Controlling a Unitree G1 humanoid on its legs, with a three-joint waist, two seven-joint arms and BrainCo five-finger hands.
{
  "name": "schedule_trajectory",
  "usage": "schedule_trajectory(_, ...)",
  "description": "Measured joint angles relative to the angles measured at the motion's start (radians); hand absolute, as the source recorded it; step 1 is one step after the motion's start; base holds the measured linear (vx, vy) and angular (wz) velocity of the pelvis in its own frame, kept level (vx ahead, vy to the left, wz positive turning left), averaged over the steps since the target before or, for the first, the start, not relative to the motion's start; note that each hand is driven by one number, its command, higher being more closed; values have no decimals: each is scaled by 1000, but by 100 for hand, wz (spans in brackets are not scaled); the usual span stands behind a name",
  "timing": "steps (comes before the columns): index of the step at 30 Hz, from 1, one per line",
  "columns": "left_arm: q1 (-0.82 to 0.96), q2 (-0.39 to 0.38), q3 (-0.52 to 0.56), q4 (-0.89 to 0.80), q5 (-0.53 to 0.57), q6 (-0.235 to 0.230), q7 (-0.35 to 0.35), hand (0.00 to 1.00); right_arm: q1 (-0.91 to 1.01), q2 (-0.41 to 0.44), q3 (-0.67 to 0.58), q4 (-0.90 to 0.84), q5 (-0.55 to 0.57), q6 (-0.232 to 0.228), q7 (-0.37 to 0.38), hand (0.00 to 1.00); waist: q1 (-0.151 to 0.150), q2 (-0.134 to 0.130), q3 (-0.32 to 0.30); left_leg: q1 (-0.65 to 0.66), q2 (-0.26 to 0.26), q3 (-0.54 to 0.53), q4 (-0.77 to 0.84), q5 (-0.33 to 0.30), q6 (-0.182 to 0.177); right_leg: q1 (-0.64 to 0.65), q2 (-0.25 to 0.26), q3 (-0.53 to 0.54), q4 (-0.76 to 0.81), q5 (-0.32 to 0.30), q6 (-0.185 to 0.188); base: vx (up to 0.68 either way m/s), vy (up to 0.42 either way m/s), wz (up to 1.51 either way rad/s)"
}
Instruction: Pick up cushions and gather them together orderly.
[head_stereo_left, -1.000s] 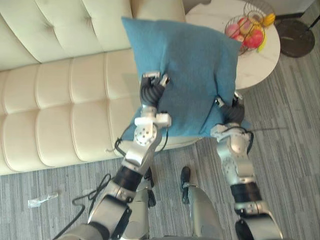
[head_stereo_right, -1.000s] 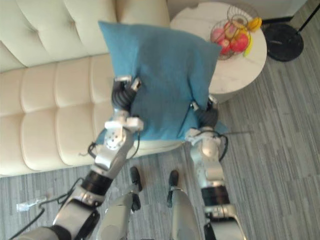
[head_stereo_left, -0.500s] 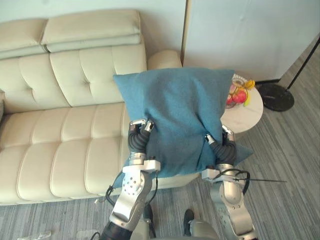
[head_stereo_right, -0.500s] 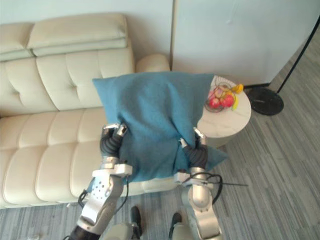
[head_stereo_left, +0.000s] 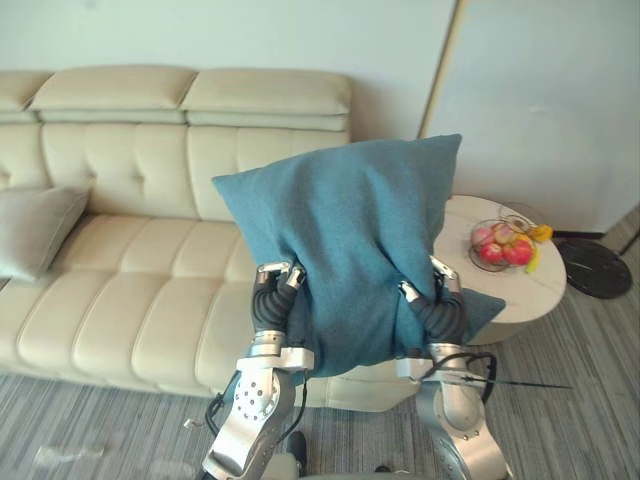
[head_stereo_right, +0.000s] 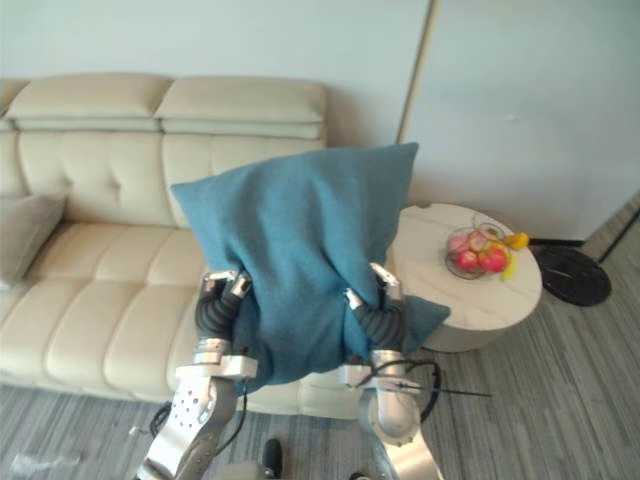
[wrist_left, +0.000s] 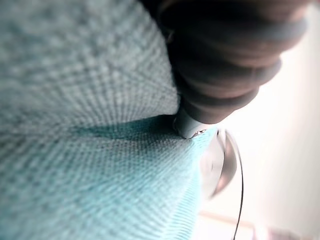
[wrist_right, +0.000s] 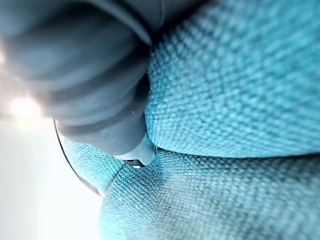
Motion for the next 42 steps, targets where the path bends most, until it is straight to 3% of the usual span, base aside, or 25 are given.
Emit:
schedule_trajectory(2, 1, -4, 15, 5, -20, -4, 0, 100, -47, -5, 0, 18, -1, 1, -3, 100, -2, -3, 1, -21, 76, -3, 33, 11, -14, -8, -35, -1, -31, 28, 19, -52, 223, 21)
schedule_trajectory(4, 1, -12, 16, 5, -27, -18, 0, 100, -80, -19, 0, 33, -2, 1, -6, 100, -5, 24, -11, -5, 153, -24, 3, 32, -65, -14, -54, 19, -67, 65, 63, 31, 440, -4)
schedule_trajectory(5, 2, -24, 16, 5, -29, -18, 0, 100, -87, -19, 0, 48, -2, 1, -14, 100, -3, 49, -26, 43, 178, -35, -43, 58, -117, -5, -65, 37, -90, 92, 106, 99, 583, -3)
schedule_trajectory(6, -8, -15, 17, 13, -32, -19, 0, 100, -87, 2, -1, 65, -2, 1, -19, 100, -13, 27, -23, 50, 136, -31, -42, 49, -194, 11, -106, 41, -114, 119, 127, 112, 498, 4)
schedule_trajectory(8, -12, -6, 17, 20, -48, -27, 0, 100, -74, 24, -2, 68, -3, 2, -20, 100, -19, -17, -22, 4, 81, -28, 60, -17, -146, 27, -163, 48, -148, 183, 114, 72, 478, 25)
schedule_trajectory(9, -14, -8, 17, 38, -52, -30, 0, 100, -74, 21, -3, 69, -8, 3, -20, 100, -11, -14, -22, -55, 71, -37, 199, -102, -116, 30, -186, 53, -144, 228, 143, 43, 471, 14)
schedule_trajectory(11, -14, -7, 17, 63, -58, -33, 0, 100, -72, 24, -2, 78, -30, 9, -20, 100, -1, -7, -19, -88, 59, -33, 308, -186, -84, 7, -222, 72, -77, 241, 144, 57, 492, -4)
schedule_trajectory(13, -14, -7, 16, 93, -65, -28, 0, 100, -73, 21, -2, 108, -35, 11, -17, 100, 1, 7, -12, -65, 26, -10, 303, -212, -44, -73, -263, 87, 60, 290, -5, 60, 489, -14)
schedule_trajectory(14, -13, -5, 17, 95, -65, -25, 0, 100, -72, 26, -2, 125, -32, 11, -12, 100, -4, 29, 2, -40, 20, -21, 278, -212, -24, -147, -230, 183, 214, 196, -33, 56, 403, 14)
schedule_trajectory(15, -13, -4, 17, 99, -65, -19, 0, 100, -63, 23, -3, 134, -25, 13, -11, 100, -28, 40, 9, -4, 1, -34, 227, -201, 8, -192, -132, 290, 356, 54, 31, 66, 346, 29)
schedule_trajectory(16, -13, -4, 17, 99, -65, -17, 0, 100, -58, 20, -4, 135, -20, 13, -8, 100, -33, 39, 9, 12, -10, -35, 200, -193, 17, -204, -91, 312, 388, 10, 48, 121, 271, 50)
schedule_trajectory(17, -13, 1, 17, 99, -64, -16, -2, 100, -56, 17, -7, 137, -8, 12, -1, 100, -40, 31, 5, 63, -50, -19, 115, -159, 29, -224, 6, 302, 385, -73, 51, 136, 192, 20)
schedule_trajectory(19, -14, 1, 17, 99, -63, -16, -3, 100, -60, 16, -7, 137, 3, 11, 7, 100, -38, 18, 1, 106, -90, -7, 49, -140, 38, -230, 54, 249, 327, -97, 28, 199, 171, 4)
schedule_trajectory(21, -14, 0, 17, 96, -62, -16, -6, 100, -63, 9, -7, 137, 5, 9, 9, 100, -41, 26, 5, 152, -126, -11, -8, -131, 43, -232, 120, 233, 225, -100, 9, 236, 114, 11)
schedule_trajectory(23, -14, -1, 16, 95, -62, -14, -8, 100, -61, -7, -7, 136, 5, 9, 12, 100, -60, 32, 5, 172, -144, -51, -15, -134, 41, -230, 166, 266, 139, -46, -58, 280, 44, 68)
schedule_trajectory(24, -14, -4, 2, 95, -62, -9, -11, 100, -47, -29, -9, 128, 6, 9, 14, 100, -78, 32, 5, 175, -151, -106, -2, -147, 33, -203, 172, 292, 141, -15, -93, 295, -8, 90)
schedule_trajectory(27, -13, -4, -5, 94, -63, -1, -25, 100, -11, -32, -11, 95, 11, 11, 14, 100, -73, 32, 5, 162, -132, -127, 69, -162, 7, -159, 176, 269, 117, -16, -93, 288, -41, 61)
schedule_trajectory(29, 13, -8, -10, 66, -63, 9, -53, 100, 93, -52, -19, -53, 12, 15, 17, 100, -58, 41, 20, 55, -80, -104, 442, -159, -17, -31, 186, 253, 58, -25, -108, 253, -33, 49)
schedule_trajectory(32, 62, -15, -15, -9, -63, 2, -82, 100, 138, -52, -19, -164, 11, 7, 27, 100, -35, 37, 23, -30, 8, -68, 644, -173, -9, 33, 185, 292, 49, -63, -129, 228, 63, -20)
schedule_trajectory(34, 56, -36, -17, -18, -63, -4, -88, 100, 124, -48, -24, -184, 10, -10, 28, 100, -20, 24, 23, -61, 35, -75, 528, -188, -26, 35, 148, 338, 46, -73, -114, 180, 151, -50)
schedule_trajectory(36, 55, -55, -25, -18, -63, -10, -90, 100, 121, -36, -46, -184, 9, -13, 28, 100, -20, 26, 21, -46, 20, -128, 331, -182, -32, 37, 122, 375, 44, -84, -94, 167, 263, -49)
schedule_trajectory(37, 57, -58, -32, -17, -63, -8, -90, 100, 121, -24, -52, -172, 8, -13, 28, 100, -21, 46, 10, 11, -6, -233, 128, -130, -64, 36, 114, 418, 53, -102, -58, 203, 411, -81)
schedule_trajectory(38, 60, -59, -32, -17, -63, -7, -89, 100, 121, -23, -52, -159, 8, -14, 28, 100, -13, 62, 0, 43, -6, -304, 45, -76, -93, 28, 125, 451, 68, -121, -27, 222, 418, -96)
schedule_trajectory(39, 58, -39, -28, -7, -63, -3, -89, 100, 120, 5, -51, -112, 6, -13, 28, 100, -15, 44, -3, 54, -24, -276, 69, -60, -104, 27, 106, 494, 89, -139, 1, 187, 348, -74)
schedule_trajectory(42, 59, -38, -29, -8, -63, 4, -89, 100, 128, 28, -52, -106, 5, -3, 29, 100, -22, 2, -17, 71, -55, -200, 69, -80, -75, 10, 56, 542, 93, -128, 16, 119, 254, -59)
